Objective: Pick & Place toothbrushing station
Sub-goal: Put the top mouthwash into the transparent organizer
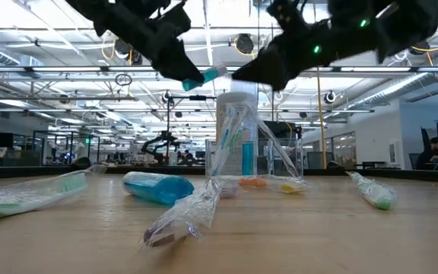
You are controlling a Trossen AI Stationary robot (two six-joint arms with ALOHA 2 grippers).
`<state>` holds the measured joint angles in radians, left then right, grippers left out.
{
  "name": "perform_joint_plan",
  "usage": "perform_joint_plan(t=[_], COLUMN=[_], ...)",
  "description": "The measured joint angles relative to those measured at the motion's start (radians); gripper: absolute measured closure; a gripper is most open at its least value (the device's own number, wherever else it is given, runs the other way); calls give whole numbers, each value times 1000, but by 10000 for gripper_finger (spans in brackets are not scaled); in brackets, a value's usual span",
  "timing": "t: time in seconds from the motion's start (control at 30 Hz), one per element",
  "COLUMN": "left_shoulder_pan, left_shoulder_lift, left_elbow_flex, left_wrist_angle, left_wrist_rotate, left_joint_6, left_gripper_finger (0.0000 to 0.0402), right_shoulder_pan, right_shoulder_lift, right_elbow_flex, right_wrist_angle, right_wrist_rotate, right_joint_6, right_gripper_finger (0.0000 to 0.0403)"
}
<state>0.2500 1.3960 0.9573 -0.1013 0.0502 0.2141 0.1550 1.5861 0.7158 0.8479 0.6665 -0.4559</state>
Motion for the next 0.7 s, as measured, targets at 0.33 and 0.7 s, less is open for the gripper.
perform_joint_plan(t=[0.33, 0.7], left_shoulder_pan=[-115, -214], left_shoulder_lift=[0, 56], left_elbow_flex=[0, 0], left_wrist_angle=[97, 213], left_wrist_rotate=[57, 160], left_joint_6=[53, 113], left_gripper_finger=[227, 227], right_shoulder_pan=[8, -18], right_shoulder_lift=[-190, -157], right_elbow_flex=[0, 1], right_wrist_angle=[-345, -164], right_wrist_rotate=[-76, -331], right_joint_6=[299, 298], right_gripper_finger=[247, 247])
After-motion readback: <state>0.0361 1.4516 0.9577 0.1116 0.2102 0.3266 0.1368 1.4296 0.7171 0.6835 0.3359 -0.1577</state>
